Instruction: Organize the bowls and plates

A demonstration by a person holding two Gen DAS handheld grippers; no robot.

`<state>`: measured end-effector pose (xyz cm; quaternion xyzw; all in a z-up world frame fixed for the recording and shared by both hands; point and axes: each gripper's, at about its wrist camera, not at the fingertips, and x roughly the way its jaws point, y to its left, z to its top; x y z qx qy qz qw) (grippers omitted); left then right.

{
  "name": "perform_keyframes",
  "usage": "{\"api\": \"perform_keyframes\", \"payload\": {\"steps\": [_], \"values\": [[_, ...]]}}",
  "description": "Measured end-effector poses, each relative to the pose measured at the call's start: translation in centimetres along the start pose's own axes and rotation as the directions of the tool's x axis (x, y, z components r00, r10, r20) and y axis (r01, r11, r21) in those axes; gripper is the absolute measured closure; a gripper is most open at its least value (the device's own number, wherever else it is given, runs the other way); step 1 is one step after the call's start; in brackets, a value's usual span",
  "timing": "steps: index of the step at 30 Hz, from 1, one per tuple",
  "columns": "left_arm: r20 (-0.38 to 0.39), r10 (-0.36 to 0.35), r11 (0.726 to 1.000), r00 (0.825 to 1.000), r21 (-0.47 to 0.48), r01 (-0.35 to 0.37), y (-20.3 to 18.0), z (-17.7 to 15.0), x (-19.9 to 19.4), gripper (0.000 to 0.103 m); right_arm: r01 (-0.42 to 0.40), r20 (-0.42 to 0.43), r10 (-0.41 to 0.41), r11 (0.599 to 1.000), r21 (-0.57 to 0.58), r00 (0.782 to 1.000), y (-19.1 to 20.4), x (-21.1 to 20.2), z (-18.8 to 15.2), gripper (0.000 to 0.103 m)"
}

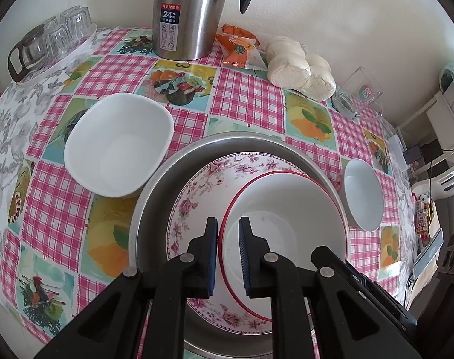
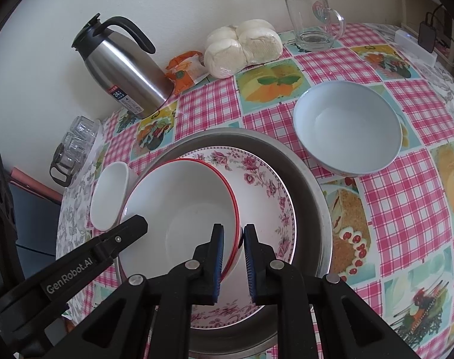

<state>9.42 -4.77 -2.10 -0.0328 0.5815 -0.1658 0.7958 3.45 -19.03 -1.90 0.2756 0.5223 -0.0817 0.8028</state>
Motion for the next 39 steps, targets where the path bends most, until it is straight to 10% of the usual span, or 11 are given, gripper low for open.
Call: {"api": "perform_keyframes", "payload": {"steps": [20, 39], "values": [[0.103, 0.025, 0.998, 0.994, -0.054, -0.02, 0.9, 0.7, -3.7, 0.055, 0.065, 0.131, -0.062, 0.998, -0.021, 0.989, 0.6, -3.5, 0.6, 0.082], [0.148, 0.167, 0.982, 0.975, -0.118, -0.15, 2.6, 0.9, -4.4, 0.017, 0.132, 0.17, -0.127, 0.991, -0.016, 0.977, 0.3, -3.8, 0.9, 0.015]]}}
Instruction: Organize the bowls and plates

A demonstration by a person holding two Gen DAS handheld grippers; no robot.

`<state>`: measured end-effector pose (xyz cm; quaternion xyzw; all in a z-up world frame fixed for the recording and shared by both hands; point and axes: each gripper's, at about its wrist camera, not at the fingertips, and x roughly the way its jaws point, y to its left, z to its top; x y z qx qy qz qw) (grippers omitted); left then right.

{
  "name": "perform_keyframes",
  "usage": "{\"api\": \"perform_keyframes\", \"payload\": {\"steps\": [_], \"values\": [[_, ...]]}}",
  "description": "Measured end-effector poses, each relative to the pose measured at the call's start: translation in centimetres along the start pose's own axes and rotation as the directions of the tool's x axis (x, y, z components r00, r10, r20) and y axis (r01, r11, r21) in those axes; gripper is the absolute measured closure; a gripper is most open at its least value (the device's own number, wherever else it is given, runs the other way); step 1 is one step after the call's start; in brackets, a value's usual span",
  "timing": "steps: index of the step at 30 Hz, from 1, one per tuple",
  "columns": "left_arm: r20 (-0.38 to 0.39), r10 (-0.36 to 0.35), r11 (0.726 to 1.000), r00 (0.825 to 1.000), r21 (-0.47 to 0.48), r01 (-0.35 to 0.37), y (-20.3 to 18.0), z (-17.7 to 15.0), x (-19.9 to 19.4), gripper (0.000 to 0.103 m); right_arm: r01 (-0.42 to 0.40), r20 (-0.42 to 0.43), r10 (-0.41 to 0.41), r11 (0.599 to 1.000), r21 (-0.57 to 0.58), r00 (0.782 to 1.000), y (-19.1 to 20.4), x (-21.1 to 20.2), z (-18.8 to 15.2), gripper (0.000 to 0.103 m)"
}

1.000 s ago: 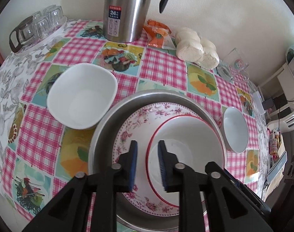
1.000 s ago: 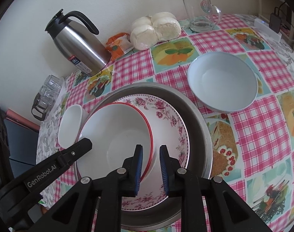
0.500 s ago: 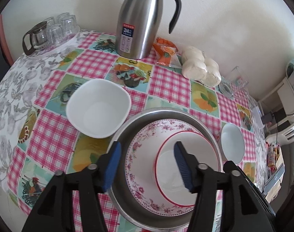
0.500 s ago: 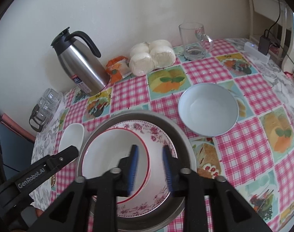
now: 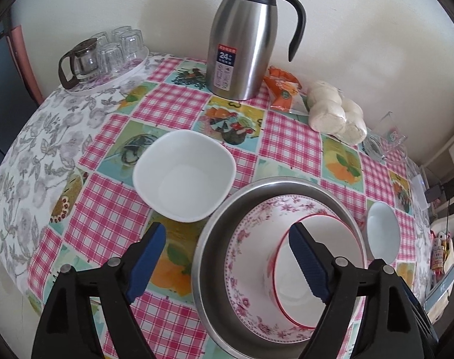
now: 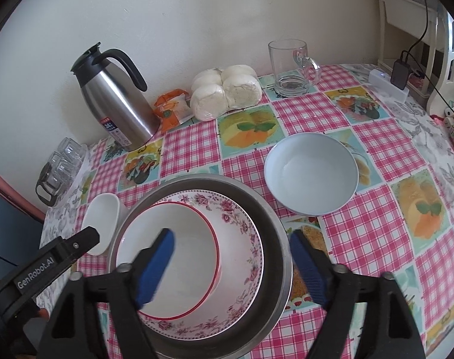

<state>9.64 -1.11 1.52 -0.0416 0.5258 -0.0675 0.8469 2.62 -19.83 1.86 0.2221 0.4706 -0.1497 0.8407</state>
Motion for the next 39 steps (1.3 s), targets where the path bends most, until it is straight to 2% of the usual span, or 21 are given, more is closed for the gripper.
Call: {"api": "perform_keyframes", "payload": {"steps": [3, 9, 16, 22, 31, 39], "values": [[0.011, 0.008, 1.0, 1.0, -0.007, -0.008, 0.1, 0.0, -0.1, 0.01, -0.001, 0.003, 0.001, 1.0, -0.005, 1.0, 0.0, 0.0, 0.0, 0.008], [0.015, 0.023, 1.0, 1.0, -0.012, -0.023, 0.3, 0.1, 0.0, 0.009, -0.001, 0.008, 0.001, 1.0, -0.018, 1.0, 0.1, 0.1, 0.0, 0.0], [0.021, 0.028, 0.999, 0.999, -0.023, -0.027, 1.0, 0.2, -0.2, 0.009, 0.025, 0.011, -0.024, 1.0, -0.018, 1.0, -0.1, 0.2, -0.1, 0.0], [0.035, 0.028, 0.996, 0.999, -0.086, -0.025, 2.9, 0.7, -0.7, 0.009, -0.013, 0.048, 0.015, 0.999, -0.044, 0.999, 0.8, -0.3, -0.1, 0.0], [0.05, 0.035, 0.981, 0.998, -0.192, -0.024, 6.7, 1.0, -1.2, 0.009, -0.07, 0.12, 0.091, 0.982, -0.173, 0.989, 5.1, -1.3, -0.9, 0.0], [0.043, 0.038, 0.971, 0.998, -0.236, -0.027, 9.0, 1.1, -1.1, 0.009, -0.091, 0.127, 0.129, 0.959, -0.27, 0.983, 9.0, -1.0, -2.2, 0.0]]}}
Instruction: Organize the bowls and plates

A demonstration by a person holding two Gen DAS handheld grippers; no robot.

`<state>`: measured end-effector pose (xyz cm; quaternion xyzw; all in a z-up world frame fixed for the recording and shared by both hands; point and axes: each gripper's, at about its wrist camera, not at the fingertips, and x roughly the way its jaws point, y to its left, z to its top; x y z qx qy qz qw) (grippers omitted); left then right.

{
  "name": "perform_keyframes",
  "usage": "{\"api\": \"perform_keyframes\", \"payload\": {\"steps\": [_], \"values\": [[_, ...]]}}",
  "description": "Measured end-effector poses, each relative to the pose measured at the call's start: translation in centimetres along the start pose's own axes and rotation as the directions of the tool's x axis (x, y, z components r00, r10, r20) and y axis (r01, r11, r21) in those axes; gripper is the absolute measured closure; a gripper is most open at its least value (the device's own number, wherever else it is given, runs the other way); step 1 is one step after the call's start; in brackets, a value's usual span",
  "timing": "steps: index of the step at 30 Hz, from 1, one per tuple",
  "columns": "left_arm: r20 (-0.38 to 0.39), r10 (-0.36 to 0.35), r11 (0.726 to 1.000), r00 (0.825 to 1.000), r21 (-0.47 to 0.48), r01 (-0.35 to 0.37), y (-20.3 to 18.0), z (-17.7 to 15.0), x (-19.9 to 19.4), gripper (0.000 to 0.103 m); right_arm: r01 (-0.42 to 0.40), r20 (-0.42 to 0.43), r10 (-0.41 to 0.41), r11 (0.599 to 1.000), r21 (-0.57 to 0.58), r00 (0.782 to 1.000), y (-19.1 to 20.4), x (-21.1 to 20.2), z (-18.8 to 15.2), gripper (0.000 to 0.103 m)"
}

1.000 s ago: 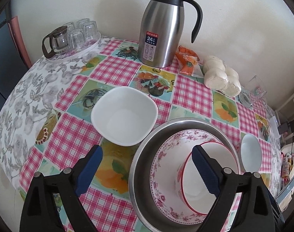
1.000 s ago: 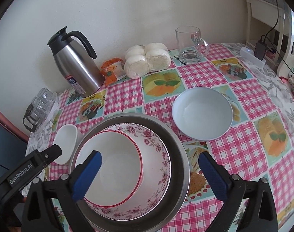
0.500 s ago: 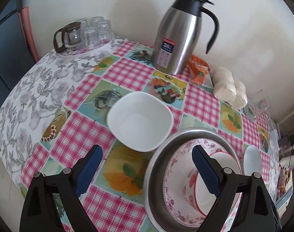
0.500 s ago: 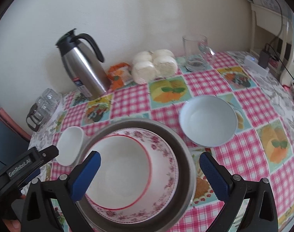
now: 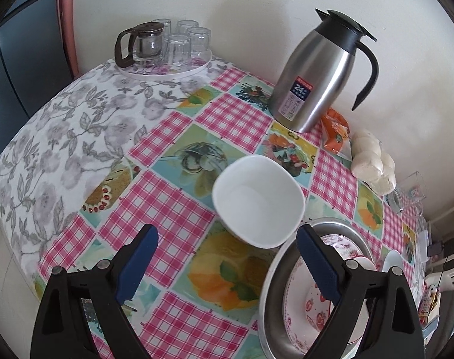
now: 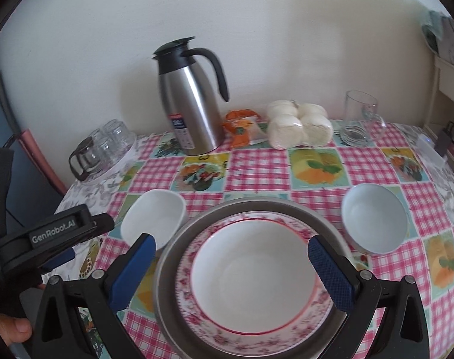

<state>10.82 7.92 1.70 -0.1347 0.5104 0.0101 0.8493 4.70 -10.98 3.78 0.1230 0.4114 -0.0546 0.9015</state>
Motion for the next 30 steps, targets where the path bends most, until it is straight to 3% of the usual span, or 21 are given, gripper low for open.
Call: {"api": "perform_keyframes", "payload": {"steps": [21, 30], "values": [[-0.001, 0.002, 0.994, 1.0, -0.106, -0.002, 5.5, 1.9, 1.0, 0.009, -0.077, -0.043, 0.075, 0.996, -0.046, 0.996, 5.0, 3.4, -0.6, 0.0], [-0.023, -0.058, 0.992, 0.998, -0.115, 0.055, 6.2, 2.7, 2.5, 0.009, -0.094, -0.083, 0.09, 0.995, -0.041, 0.992, 5.3, 5.1, -0.6, 0.0]]}}
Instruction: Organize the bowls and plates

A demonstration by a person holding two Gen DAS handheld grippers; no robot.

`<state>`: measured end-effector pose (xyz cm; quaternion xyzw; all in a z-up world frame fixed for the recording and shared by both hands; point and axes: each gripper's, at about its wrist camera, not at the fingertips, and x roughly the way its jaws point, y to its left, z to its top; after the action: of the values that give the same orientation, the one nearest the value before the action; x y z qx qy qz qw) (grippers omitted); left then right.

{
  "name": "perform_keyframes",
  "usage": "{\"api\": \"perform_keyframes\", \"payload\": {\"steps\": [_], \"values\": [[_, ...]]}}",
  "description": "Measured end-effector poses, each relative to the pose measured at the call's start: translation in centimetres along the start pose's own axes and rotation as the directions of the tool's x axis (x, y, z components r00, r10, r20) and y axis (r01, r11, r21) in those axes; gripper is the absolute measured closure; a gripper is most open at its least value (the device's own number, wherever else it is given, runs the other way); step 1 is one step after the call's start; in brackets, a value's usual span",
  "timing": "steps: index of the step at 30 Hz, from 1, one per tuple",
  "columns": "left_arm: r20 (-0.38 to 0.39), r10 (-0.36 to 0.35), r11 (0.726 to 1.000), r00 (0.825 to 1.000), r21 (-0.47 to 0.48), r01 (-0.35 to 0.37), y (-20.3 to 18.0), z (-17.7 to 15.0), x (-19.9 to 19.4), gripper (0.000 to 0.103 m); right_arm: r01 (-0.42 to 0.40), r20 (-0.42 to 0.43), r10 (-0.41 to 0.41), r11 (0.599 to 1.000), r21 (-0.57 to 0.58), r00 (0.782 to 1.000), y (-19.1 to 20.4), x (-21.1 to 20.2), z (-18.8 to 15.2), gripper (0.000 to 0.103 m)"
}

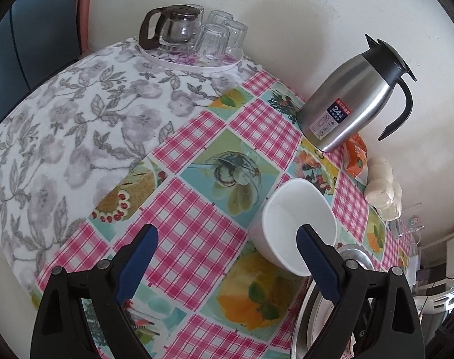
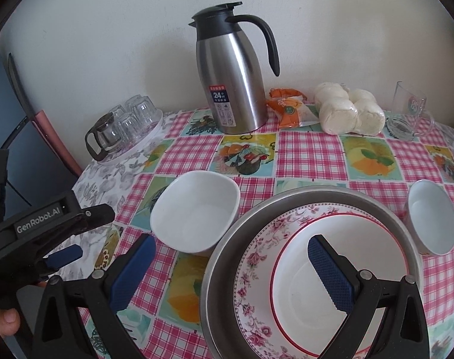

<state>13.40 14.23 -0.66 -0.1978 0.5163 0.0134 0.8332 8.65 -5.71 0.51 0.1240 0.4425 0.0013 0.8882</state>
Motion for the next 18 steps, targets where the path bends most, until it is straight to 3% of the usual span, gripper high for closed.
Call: {"api": "perform_keyframes", "payload": {"steps": [10, 14, 18], "values": [[-0.038, -0.032, 0.999, 0.999, 0.032, 0.033, -0.8, 1.5, 2.0, 0.009, 0.067, -0.04, -0.067, 0.998, 0.007, 0.997, -0.5, 2.0, 1.6, 0.002], [-0.116, -0.062, 0.997, 0.991, 0.04, 0.067, -1.2, 1.6, 3.6, 0.009, 0.1, -0.056, -0.1, 0.995, 0.006, 0.993, -0.1, 2.8, 2.6, 0.012], [-0.148, -0.066, 0.998, 0.987, 0.012, 0.068, -1.2, 1.6, 4.6, 0.009, 0.088, -0.102, -0.085, 0.996, 0.025, 0.991, 0.2, 4.0, 3.4, 0.024]]}}
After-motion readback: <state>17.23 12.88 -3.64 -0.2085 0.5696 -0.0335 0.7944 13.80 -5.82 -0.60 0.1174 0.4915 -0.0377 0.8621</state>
